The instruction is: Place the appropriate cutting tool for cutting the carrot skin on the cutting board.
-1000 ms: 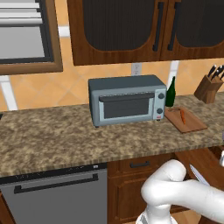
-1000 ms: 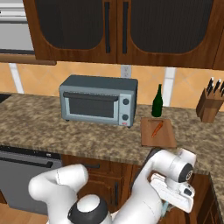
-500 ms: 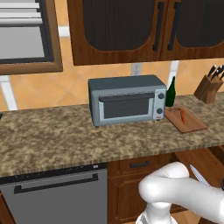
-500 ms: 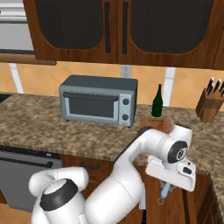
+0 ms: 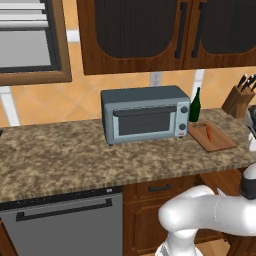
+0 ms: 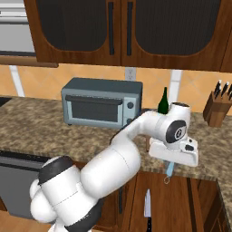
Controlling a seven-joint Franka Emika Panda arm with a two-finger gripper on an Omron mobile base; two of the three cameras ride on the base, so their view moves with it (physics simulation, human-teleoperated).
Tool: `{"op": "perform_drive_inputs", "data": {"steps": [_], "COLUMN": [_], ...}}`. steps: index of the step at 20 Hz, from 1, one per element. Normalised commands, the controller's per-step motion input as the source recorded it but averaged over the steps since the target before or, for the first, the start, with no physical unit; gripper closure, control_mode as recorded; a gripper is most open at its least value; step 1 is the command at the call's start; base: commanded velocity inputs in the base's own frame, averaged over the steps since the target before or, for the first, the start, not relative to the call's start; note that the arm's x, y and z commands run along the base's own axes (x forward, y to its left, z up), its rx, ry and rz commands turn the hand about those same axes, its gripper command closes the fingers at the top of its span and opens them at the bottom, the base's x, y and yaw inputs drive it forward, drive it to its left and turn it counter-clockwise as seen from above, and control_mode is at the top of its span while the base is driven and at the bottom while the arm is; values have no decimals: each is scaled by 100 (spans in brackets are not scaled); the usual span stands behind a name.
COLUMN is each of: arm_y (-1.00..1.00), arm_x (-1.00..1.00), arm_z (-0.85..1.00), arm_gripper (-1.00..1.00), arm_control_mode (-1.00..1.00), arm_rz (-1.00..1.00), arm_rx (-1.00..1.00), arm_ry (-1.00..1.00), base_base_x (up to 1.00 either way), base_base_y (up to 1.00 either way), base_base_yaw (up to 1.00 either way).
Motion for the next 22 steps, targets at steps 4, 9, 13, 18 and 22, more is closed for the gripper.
{"op": "perform_drive_inputs", "data": {"steps": [4, 9, 13, 18, 22], "arm_y": [0, -1, -7, -9, -4], "arm_x": [84, 74, 67, 64, 58], "arm_z": [3, 0, 0, -4, -12], "arm_gripper": [100, 100, 100, 100, 100], "arm_control_mode": [-100, -100, -100, -100, -100], "arm_rz": [17, 9, 3, 5, 8], "arm_rx": [0, 0, 0, 0, 0], "arm_ry": [-2, -5, -4, -2, -5], "base_base_x": [0, 0, 0, 0, 0], "base_base_y": [0, 0, 0, 0, 0], "base_base_yaw": [0, 0, 0, 0, 0]}}
